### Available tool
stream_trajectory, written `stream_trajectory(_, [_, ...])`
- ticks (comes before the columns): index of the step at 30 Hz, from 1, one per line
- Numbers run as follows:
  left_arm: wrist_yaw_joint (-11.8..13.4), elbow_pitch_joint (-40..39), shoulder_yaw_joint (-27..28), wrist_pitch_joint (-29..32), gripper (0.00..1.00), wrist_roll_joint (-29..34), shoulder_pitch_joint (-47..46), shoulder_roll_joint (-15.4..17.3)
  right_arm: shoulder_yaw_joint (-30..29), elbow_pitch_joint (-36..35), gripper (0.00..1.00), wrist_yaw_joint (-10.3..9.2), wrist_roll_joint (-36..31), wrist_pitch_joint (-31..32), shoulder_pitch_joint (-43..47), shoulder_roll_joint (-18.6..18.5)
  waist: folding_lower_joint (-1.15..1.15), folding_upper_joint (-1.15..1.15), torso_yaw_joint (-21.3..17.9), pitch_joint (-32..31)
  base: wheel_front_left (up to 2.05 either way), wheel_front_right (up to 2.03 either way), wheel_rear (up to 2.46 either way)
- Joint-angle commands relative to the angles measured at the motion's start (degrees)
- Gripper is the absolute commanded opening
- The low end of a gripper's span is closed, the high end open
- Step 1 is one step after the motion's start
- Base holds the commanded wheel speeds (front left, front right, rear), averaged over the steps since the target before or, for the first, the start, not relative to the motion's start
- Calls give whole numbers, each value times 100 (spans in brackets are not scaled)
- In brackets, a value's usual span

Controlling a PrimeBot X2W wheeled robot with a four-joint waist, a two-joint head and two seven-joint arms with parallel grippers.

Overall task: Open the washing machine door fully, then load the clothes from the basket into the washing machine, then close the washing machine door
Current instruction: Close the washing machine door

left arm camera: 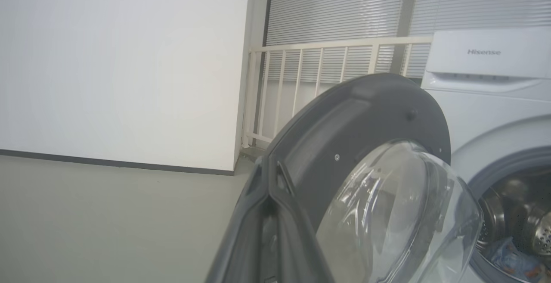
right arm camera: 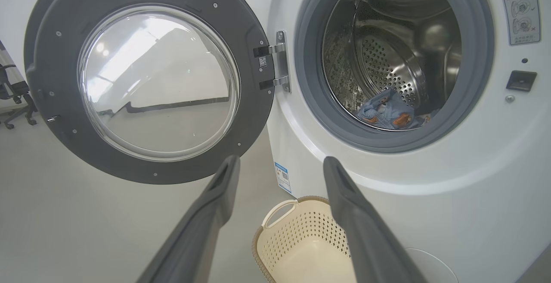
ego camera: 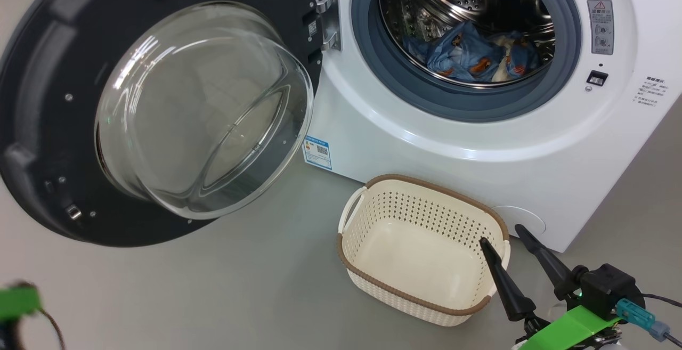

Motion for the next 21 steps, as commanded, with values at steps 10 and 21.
stream_trajectory(10, [-61,1515,155,1712,0,-2790,-1906,1679,40,-203,100,25,-30,-46,2,-136,0,0,-72,213,0,0,0])
stream_trajectory(21, [-62,3510,79,2921,0,-3914,-3038,2364,153,-263,100,25,-12,-46,-180,-354,0,0,-221,538,0,0,0])
